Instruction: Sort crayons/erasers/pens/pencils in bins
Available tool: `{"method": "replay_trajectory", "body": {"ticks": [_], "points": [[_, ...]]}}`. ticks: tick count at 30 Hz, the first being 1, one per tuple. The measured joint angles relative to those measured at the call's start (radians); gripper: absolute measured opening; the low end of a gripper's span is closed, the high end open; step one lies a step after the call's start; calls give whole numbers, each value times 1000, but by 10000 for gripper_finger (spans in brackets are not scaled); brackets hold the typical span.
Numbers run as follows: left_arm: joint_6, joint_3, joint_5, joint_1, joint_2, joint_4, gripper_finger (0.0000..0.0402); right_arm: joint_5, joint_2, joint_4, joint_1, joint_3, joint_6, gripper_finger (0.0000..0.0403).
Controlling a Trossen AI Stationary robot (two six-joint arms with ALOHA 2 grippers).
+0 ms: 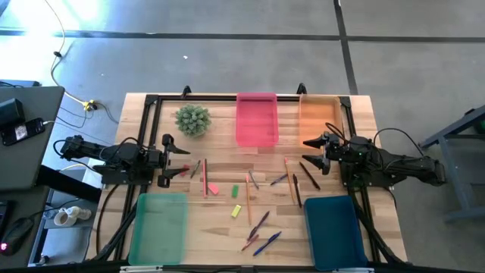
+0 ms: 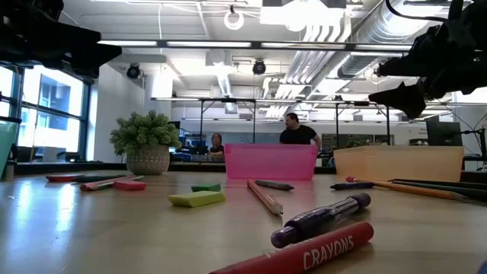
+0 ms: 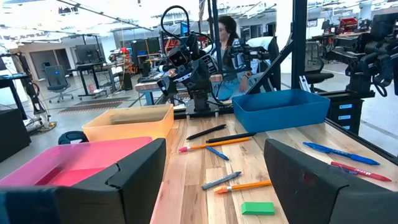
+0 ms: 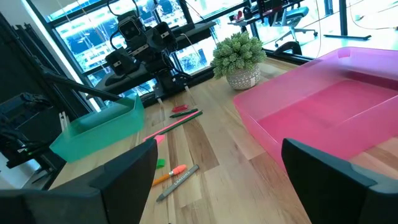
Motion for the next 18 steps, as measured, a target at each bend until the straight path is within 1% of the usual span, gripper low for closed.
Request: {"method": "replay_trajectory", "body": {"ticks": [7, 10, 13, 18], "points": [[0, 0, 0, 0, 0, 0, 262, 0, 0, 0, 0, 0, 1, 335], [0, 0, 0, 0, 0, 0, 262, 7, 0, 3, 0, 0, 26, 335], [13, 0, 0, 0, 0, 0, 262, 56, 0, 9, 0, 0, 107, 335], [2, 0, -1, 0, 0, 0, 262, 144, 0, 24, 0, 0, 305, 335]]}}
